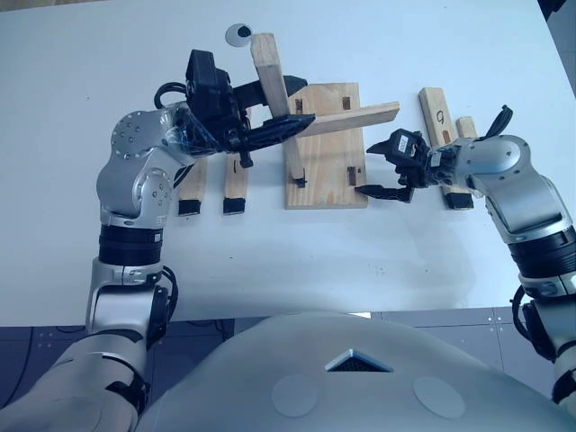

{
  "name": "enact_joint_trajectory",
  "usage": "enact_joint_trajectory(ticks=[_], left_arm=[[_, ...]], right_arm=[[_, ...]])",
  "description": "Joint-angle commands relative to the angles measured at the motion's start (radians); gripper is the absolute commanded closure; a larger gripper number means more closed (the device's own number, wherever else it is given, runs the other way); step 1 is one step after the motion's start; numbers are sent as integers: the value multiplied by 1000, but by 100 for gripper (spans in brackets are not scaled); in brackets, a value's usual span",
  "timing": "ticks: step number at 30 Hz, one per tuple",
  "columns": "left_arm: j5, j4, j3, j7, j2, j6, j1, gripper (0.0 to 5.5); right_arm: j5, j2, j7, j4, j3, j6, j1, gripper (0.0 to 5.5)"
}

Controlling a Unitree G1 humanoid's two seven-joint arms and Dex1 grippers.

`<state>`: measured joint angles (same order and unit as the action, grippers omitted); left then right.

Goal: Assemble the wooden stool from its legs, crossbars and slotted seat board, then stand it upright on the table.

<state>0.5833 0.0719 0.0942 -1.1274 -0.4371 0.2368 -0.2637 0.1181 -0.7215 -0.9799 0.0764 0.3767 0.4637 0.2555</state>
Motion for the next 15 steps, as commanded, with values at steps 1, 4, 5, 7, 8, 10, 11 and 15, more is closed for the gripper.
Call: enact_joint_trajectory(ticks=[1,4,5,7,8,10,11,15], left_arm=[[-84,-18,60,4,-49,42,96,348],[-71,2,62,13,-59,45,112,348],[-62,10,59,17,-60,51,117,348],[-48,24,54,23,-64,61,124,348],[-42,29,52,24,-67,65,124,348],[-33,41,50,25,-75,72,124,348],[-30,45,50,27,-79,74,123,348],[-49,37,62,20,-100,66,117,348]], right_arm=[[-59,-21,-5,-50,56,40,-65,151],[-59,-19,-4,-60,56,34,-64,151],[-60,-18,-2,-62,56,34,-66,151],[-61,-16,2,-63,58,34,-71,151],[-62,-14,4,-62,60,36,-73,151],[-63,-11,8,-62,63,39,-77,151],[-64,-10,10,-63,64,39,-78,151],[-69,-5,18,-69,67,44,-77,151]])
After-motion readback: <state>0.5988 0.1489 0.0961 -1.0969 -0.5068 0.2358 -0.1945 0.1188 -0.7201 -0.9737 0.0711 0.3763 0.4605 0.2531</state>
